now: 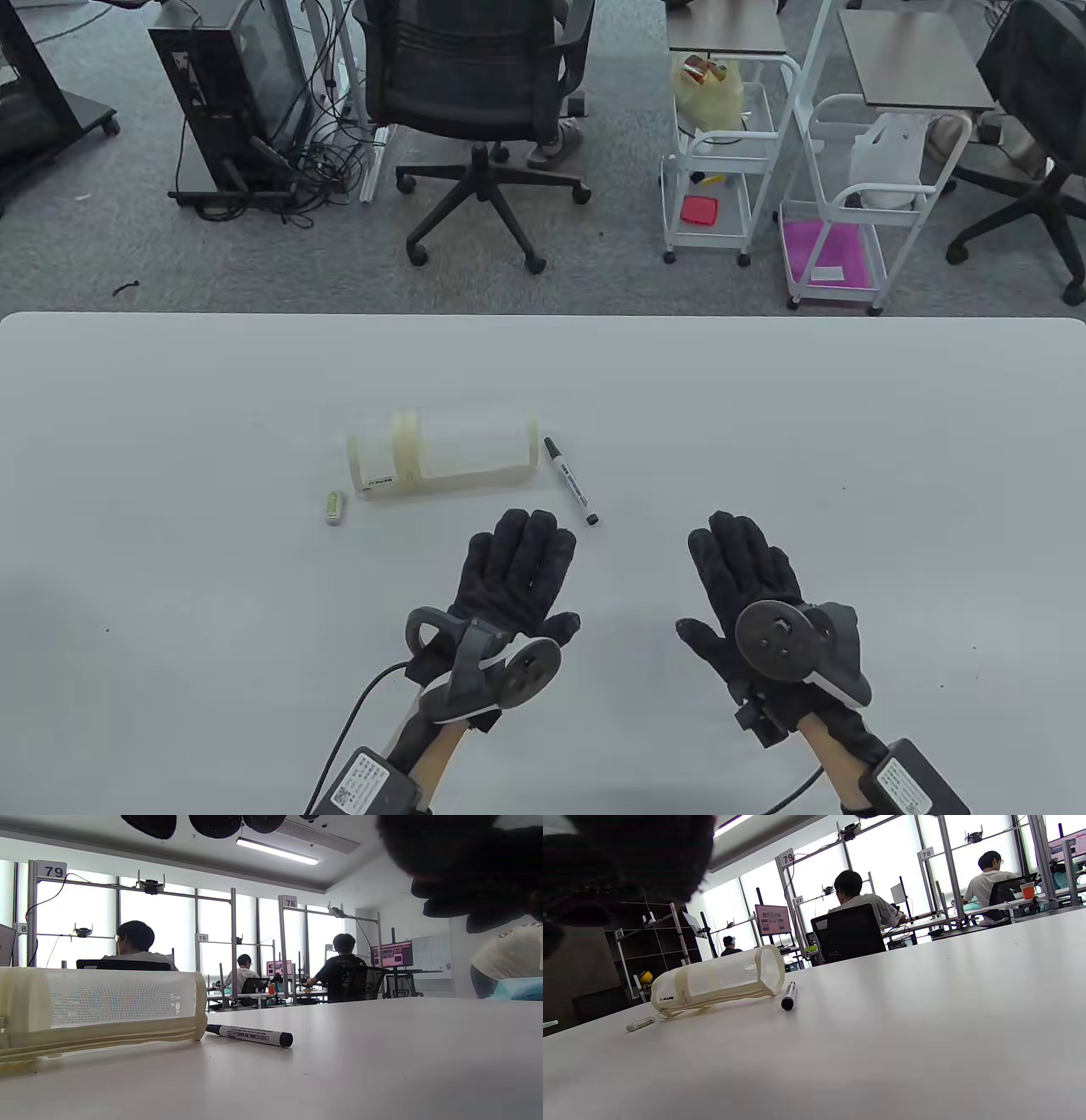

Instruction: Put marker and eraser into the pencil pouch

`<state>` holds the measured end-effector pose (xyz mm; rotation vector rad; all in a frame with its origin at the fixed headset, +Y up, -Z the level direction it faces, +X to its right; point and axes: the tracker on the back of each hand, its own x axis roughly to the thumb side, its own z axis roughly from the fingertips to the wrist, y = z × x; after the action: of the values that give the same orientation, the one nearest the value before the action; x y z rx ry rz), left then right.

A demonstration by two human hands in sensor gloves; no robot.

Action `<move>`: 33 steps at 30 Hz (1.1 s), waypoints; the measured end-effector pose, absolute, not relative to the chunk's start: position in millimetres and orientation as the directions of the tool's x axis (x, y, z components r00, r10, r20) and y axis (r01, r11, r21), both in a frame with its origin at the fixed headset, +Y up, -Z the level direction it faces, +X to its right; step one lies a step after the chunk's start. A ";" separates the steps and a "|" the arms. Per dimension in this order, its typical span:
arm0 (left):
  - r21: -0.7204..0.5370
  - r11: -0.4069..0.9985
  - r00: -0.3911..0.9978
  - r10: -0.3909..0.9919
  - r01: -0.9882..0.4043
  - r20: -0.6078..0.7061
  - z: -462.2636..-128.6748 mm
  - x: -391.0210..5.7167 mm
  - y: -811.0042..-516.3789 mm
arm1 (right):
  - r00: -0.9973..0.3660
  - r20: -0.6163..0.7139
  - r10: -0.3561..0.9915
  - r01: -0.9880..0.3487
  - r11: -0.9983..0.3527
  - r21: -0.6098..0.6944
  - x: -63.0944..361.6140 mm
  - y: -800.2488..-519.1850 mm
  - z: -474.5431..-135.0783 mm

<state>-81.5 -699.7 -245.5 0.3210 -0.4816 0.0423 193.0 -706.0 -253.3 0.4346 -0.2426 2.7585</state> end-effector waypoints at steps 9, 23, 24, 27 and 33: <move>0.308 0.946 0.884 -0.056 -0.102 0.463 -244.9 -80.9 -699.2 | -0.895 0.328 0.302 -0.354 -0.929 -0.109 192.6 -706.1 -253.9; 0.271 0.951 0.938 -0.225 0.152 0.264 -302.3 -138.9 -673.5 | -0.900 0.318 0.299 -0.347 -0.932 -0.108 193.2 -706.4 -255.0; 0.246 0.952 0.942 -0.240 0.182 0.235 -310.6 -146.1 -673.5 | -0.906 0.311 0.287 -0.333 -0.937 -0.106 193.8 -706.7 -255.3; 0.194 0.958 0.958 -0.242 0.211 0.152 -338.5 -171.5 -673.9 | -0.906 0.313 0.285 -0.333 -0.936 -0.111 194.4 -706.3 -253.9; -0.010 0.970 0.970 -0.242 0.242 0.003 -391.2 -214.5 -699.8 | -0.908 0.319 0.273 -0.314 -0.946 -0.085 190.9 -707.1 -254.1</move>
<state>-214.5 -699.8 -391.2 -0.0102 -0.0022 -0.2447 190.9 -707.1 -254.1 0.4408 -0.1928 2.7983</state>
